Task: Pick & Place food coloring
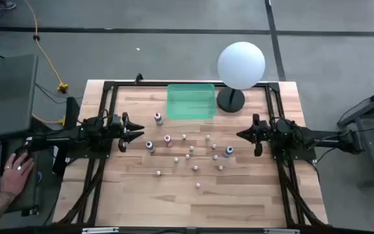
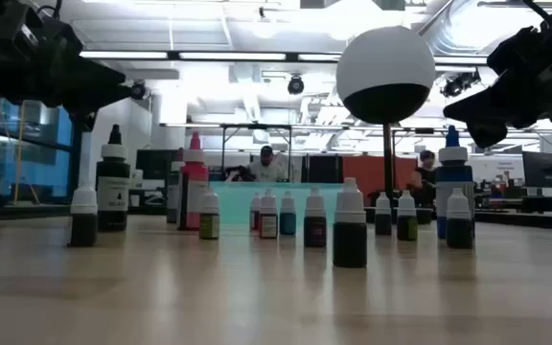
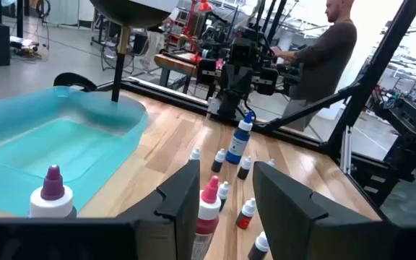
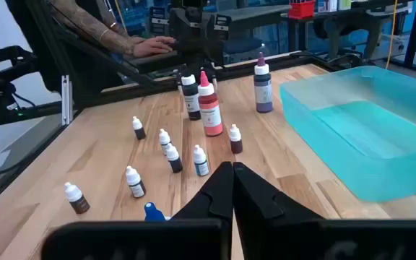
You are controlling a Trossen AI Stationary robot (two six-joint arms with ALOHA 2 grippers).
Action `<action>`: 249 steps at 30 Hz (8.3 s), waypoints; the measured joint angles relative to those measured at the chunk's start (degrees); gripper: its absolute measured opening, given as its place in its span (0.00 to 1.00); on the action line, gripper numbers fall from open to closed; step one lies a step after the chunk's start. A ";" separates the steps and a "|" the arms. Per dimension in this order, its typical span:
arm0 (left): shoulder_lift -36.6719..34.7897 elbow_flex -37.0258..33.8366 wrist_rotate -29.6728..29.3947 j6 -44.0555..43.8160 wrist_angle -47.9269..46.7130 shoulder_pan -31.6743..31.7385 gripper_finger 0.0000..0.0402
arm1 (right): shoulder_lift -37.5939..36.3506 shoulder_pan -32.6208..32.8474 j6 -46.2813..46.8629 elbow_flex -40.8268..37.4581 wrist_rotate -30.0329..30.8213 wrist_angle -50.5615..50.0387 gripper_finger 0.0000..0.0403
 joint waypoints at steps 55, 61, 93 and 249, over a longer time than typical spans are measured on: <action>0.02 0.02 -0.02 -0.02 0.00 0.00 0.32 | 0.00 -0.02 0.00 0.00 0.02 0.00 0.00; 0.00 0.02 -0.02 -0.01 0.00 -0.02 0.32 | 0.01 -0.01 0.00 0.00 0.02 0.00 0.00; 0.00 0.02 -0.02 0.00 0.00 -0.02 0.32 | 0.00 -0.01 0.02 0.00 0.02 0.09 0.00; 0.02 0.02 -0.02 0.00 0.00 0.00 0.32 | 63.43 10.27 -4.25 41.90 -0.92 -35.10 0.43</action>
